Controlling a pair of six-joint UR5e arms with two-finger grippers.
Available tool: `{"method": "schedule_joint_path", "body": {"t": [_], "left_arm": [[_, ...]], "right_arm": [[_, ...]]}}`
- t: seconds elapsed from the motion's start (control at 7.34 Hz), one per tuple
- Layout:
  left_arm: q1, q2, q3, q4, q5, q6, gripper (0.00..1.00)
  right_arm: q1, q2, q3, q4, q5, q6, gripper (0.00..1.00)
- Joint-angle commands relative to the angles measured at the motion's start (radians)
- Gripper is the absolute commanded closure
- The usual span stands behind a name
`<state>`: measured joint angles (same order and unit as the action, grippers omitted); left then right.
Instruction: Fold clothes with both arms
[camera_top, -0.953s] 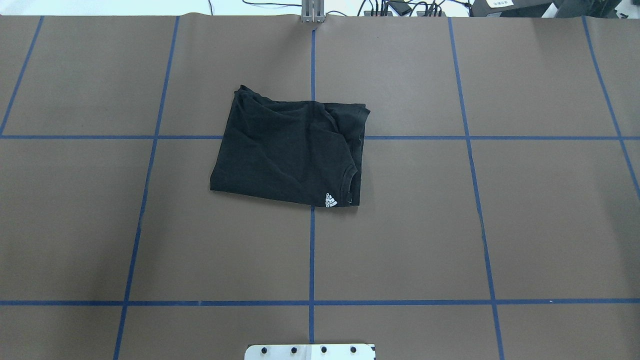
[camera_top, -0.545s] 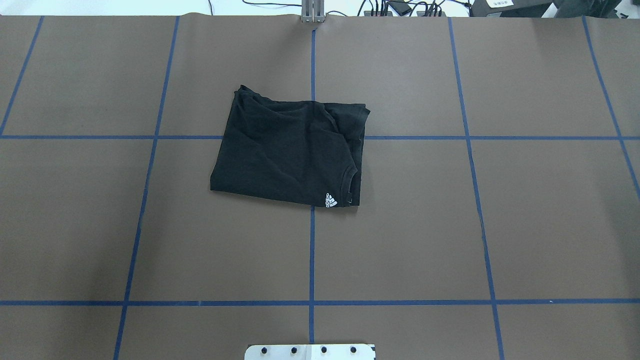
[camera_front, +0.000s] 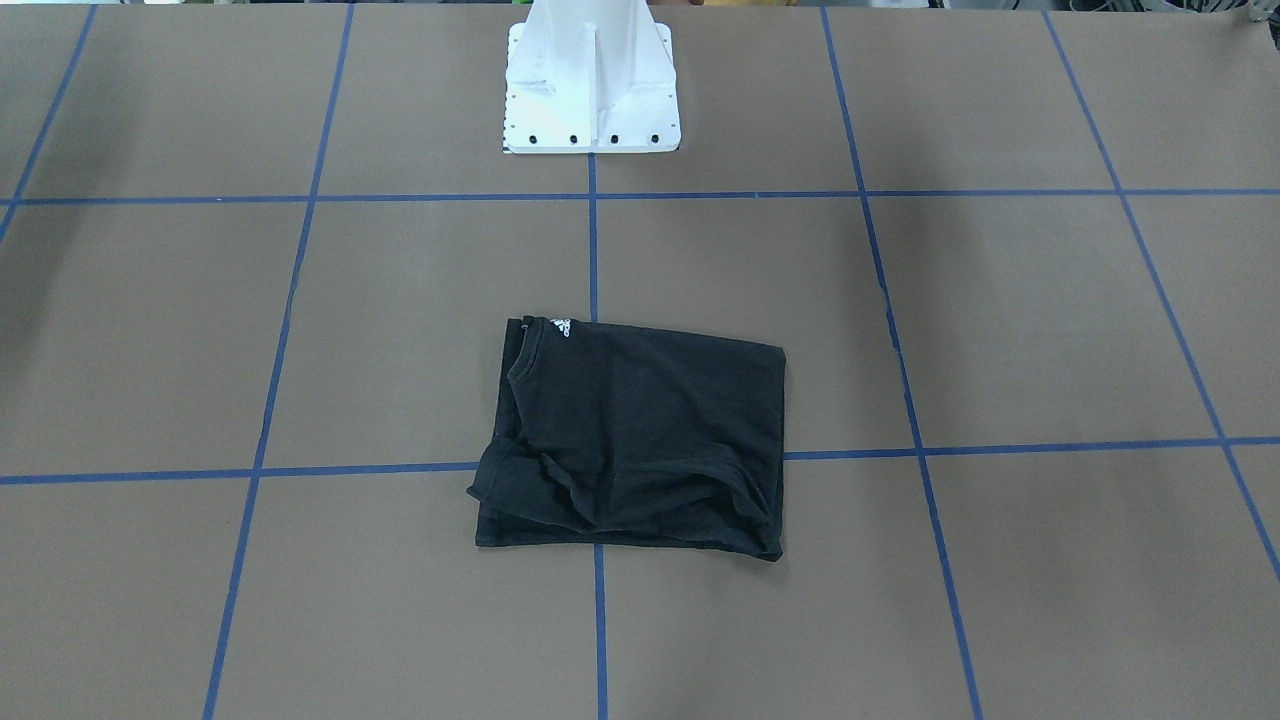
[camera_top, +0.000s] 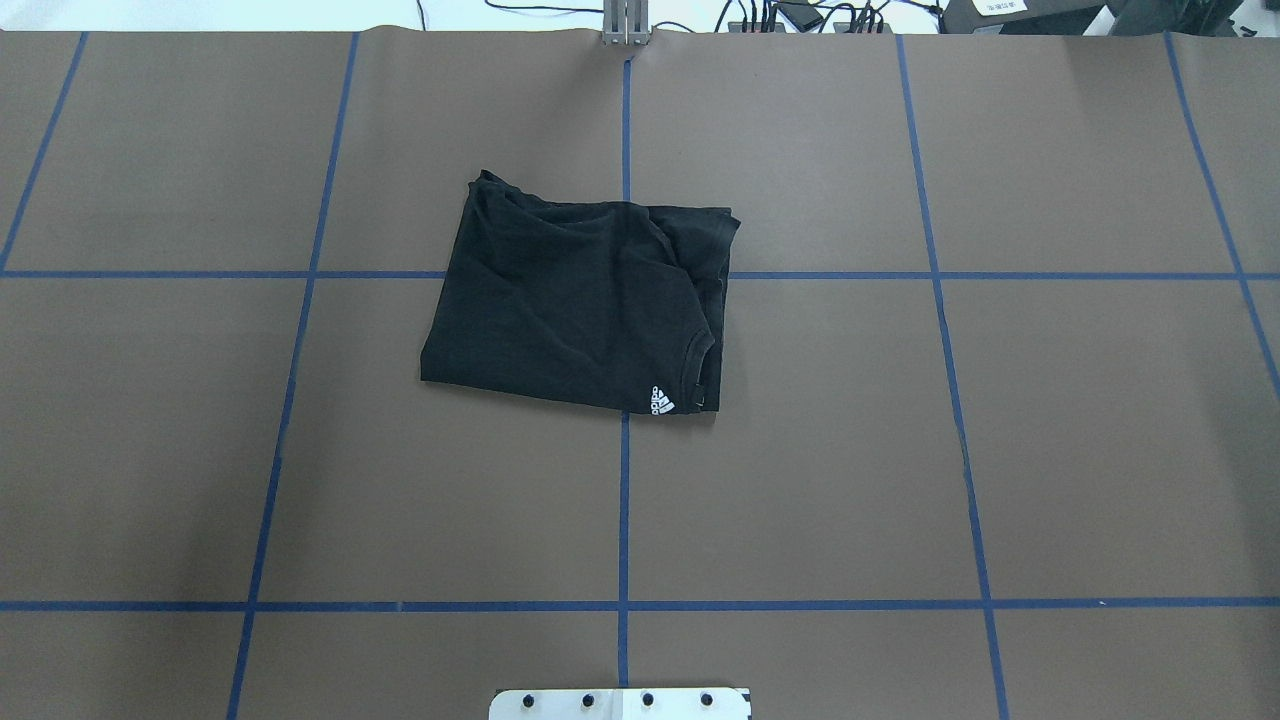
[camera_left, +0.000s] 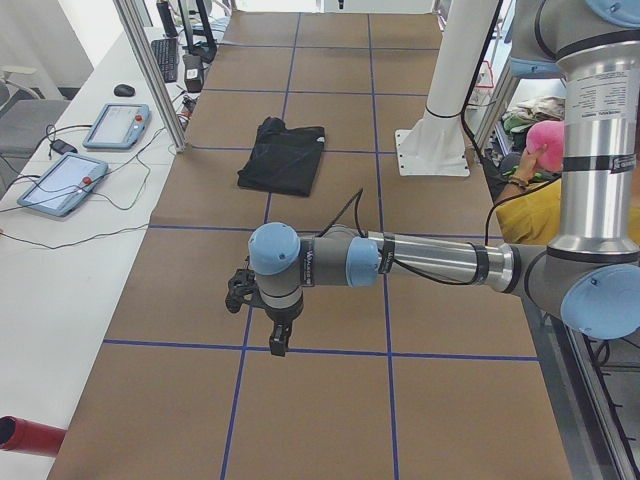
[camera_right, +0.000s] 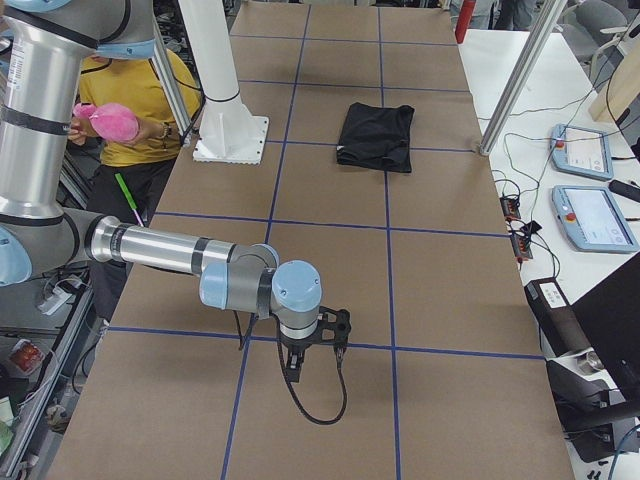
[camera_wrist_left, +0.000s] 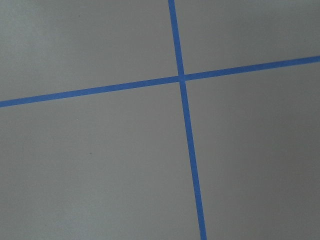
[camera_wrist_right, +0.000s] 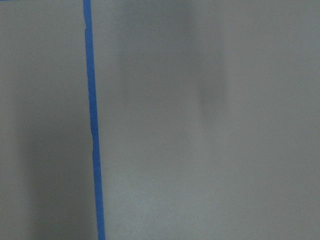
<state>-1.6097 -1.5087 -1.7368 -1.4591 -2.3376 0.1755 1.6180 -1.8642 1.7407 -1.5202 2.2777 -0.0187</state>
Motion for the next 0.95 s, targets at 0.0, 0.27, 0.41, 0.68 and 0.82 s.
{"method": "schedule_joint_path", "body": {"t": [0.0, 0.27, 0.41, 0.68, 0.82], "left_arm": [[0.001, -0.001, -0.006, -0.001, -0.003, 0.005, 0.00], [0.002, -0.001, -0.010, -0.001, -0.005, 0.007, 0.00], [0.002, -0.002, -0.016, -0.001, -0.005, 0.007, 0.00], [0.002, -0.001, -0.013, -0.041, -0.005, 0.004, 0.00], [0.002, -0.001, -0.012, -0.043, -0.006, 0.004, 0.00]], "right_arm": [[0.000, -0.003, 0.006, 0.000, 0.002, -0.001, 0.00], [-0.001, -0.003, 0.008, 0.002, 0.002, -0.003, 0.00], [-0.001, -0.003, 0.010, 0.002, 0.002, -0.003, 0.00], [-0.001, -0.003, 0.013, 0.002, 0.002, -0.004, 0.00], [-0.001, -0.003, 0.013, 0.002, 0.002, -0.003, 0.00]]}}
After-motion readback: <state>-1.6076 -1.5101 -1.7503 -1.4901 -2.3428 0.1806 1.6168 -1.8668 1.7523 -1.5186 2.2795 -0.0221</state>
